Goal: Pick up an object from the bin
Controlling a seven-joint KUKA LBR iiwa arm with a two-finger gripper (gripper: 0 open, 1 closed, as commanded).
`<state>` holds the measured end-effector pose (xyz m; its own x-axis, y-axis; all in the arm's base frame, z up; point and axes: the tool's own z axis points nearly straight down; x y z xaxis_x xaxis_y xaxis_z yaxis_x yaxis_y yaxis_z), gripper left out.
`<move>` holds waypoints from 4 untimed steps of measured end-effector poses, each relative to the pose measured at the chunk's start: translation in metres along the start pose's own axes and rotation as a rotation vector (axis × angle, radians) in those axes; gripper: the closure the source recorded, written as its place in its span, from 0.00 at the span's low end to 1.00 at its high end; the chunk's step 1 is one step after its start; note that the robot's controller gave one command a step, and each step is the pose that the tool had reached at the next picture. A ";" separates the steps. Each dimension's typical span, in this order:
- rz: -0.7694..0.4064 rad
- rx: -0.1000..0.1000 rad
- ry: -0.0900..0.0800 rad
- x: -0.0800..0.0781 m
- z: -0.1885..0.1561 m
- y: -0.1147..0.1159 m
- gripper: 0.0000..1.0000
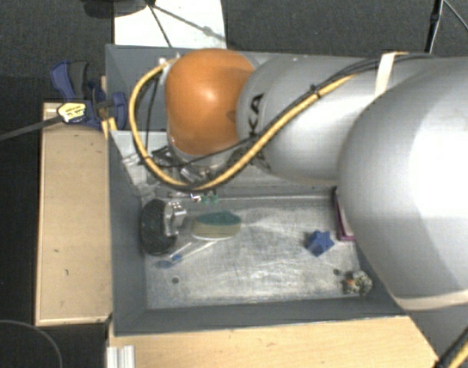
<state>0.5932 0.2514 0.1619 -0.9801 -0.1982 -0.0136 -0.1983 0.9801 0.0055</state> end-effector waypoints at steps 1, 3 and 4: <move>-0.023 0.004 0.009 0.036 0.092 -0.058 0.00; 0.231 0.006 0.005 0.025 0.080 -0.031 0.00; 0.231 0.011 0.005 0.025 0.080 -0.032 1.00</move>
Offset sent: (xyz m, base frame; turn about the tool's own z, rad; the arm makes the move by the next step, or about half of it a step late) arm -0.0234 -0.0606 -0.0919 -0.0282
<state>0.5762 0.2154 0.0815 -0.9995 0.0310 -0.0084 0.0310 0.9995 -0.0026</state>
